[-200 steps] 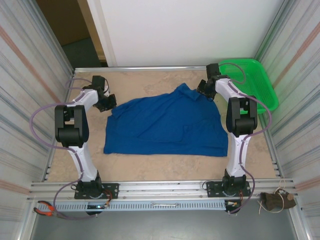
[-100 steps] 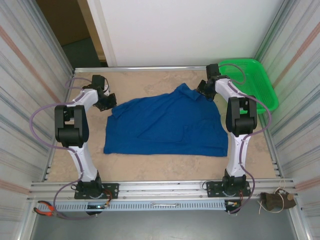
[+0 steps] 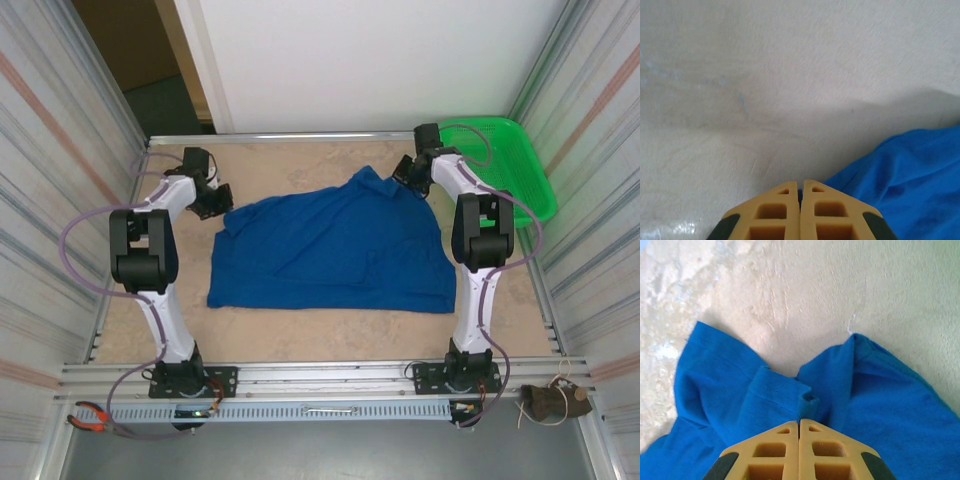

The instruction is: Fold the inside-out t-shirt

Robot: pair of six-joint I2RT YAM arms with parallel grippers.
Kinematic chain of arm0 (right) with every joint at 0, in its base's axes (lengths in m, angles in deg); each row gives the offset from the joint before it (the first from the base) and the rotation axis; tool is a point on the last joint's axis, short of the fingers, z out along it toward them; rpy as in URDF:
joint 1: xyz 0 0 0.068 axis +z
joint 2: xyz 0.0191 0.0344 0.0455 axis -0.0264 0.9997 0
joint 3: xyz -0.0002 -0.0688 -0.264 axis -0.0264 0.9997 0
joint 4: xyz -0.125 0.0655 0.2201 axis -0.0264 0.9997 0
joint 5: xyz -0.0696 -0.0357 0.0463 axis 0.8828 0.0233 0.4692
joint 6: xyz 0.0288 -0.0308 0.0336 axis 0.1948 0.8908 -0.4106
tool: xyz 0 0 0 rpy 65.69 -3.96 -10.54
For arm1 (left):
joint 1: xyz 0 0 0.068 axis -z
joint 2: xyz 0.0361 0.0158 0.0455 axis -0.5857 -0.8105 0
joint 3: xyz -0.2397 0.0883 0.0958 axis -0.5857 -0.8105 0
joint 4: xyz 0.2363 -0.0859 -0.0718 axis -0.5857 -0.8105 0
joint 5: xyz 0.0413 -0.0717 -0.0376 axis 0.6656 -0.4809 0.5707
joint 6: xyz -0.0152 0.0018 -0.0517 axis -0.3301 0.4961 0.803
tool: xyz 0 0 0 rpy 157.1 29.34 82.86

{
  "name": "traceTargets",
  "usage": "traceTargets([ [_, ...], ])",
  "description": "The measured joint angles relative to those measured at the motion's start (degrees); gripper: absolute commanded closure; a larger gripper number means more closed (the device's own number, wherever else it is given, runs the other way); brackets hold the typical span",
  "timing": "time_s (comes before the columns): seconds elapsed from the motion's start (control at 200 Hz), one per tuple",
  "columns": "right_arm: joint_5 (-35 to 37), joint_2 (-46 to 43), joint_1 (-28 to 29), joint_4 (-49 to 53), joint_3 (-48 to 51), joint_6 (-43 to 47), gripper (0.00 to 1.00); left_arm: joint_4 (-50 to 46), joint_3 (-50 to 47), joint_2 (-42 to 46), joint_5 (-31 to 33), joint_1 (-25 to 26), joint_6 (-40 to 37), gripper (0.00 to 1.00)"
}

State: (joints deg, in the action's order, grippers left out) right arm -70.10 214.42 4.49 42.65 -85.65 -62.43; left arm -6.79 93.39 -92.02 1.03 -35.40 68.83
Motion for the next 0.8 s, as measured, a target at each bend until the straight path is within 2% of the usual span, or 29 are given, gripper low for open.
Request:
traceTargets([
  [0.281,-4.55,-7.72,-1.66,-0.59,0.11,4.0,1.0,0.37,9.53,-0.72,-1.53,-0.96,-0.26,1.0],
  [0.511,-7.32,-18.05,-2.38,-4.22,4.46,5.09,1.0,1.9,9.66,-0.72,-2.99,-1.77,-0.26,1.0],
  [0.797,-8.57,-21.88,-2.78,-5.31,10.34,6.36,1.0,2.84,8.63,-0.5,-4.39,-3.06,0.31,1.0],
])
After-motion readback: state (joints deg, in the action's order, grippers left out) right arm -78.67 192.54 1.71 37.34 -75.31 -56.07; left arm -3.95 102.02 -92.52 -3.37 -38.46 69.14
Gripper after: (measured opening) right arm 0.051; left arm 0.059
